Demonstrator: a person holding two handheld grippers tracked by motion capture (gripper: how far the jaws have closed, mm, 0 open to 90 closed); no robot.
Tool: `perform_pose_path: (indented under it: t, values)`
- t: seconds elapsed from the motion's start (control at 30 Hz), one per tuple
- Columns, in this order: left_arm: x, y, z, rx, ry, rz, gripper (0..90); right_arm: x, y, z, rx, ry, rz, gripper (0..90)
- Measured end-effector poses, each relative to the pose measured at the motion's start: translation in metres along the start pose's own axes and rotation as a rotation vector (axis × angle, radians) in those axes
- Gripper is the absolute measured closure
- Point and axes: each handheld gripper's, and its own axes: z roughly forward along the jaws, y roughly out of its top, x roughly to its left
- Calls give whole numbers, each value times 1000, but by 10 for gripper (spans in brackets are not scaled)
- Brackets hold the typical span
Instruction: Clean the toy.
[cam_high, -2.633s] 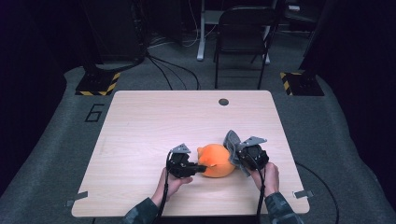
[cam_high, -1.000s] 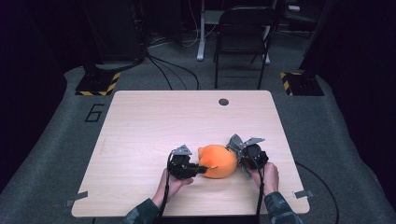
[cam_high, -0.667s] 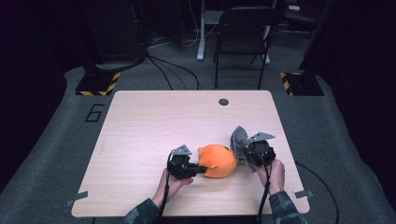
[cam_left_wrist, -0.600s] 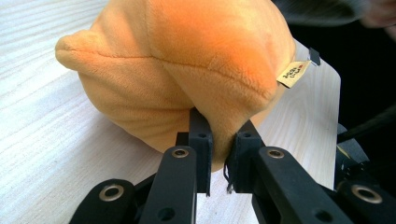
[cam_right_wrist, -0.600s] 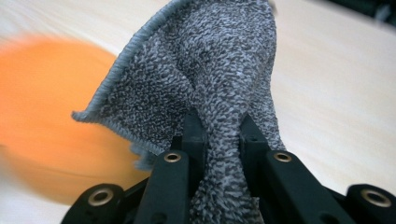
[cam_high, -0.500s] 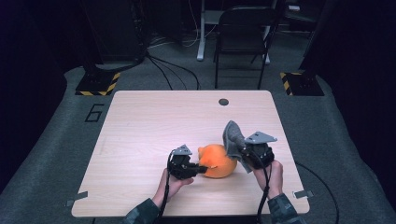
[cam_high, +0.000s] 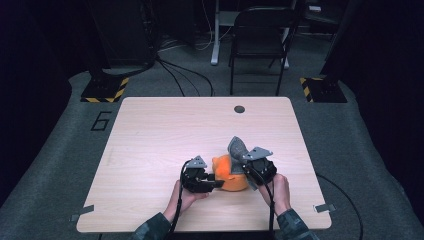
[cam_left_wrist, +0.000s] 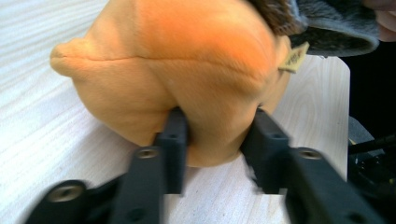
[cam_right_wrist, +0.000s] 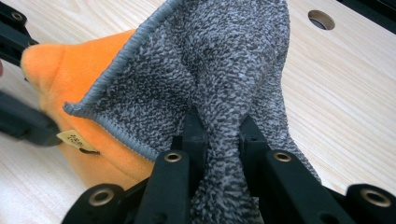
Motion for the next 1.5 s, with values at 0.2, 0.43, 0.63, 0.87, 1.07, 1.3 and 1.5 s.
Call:
perform_pose_path:
  t: [0.2, 0.43, 0.63, 0.87, 1.07, 1.3, 1.5]
  values:
    - [-2, -2, -3, 3, 28, 55, 377, -6, -1, 2, -2, 16, 20, 778]
    - [-9, -6, -5, 26, 112, 199, 177, -6, 0, 3, 4, 18, 43, 778]
    - [-11, -10, -1, 17, 167, 291, 151, -10, 0, 4, 12, 33, 47, 778]
    - [-11, -11, 8, 6, 214, 354, 153, -11, 0, 7, 11, 36, 57, 778]
    - [-12, -13, 16, 5, 235, 417, 164, -11, 0, 8, 9, 34, 65, 778]
    - [-15, -15, 21, -2, 275, 496, 291, -11, 0, 9, 13, 37, 66, 778]
    - [-17, -16, 23, 2, 284, 531, 540, -12, 0, 9, 14, 47, 75, 777]
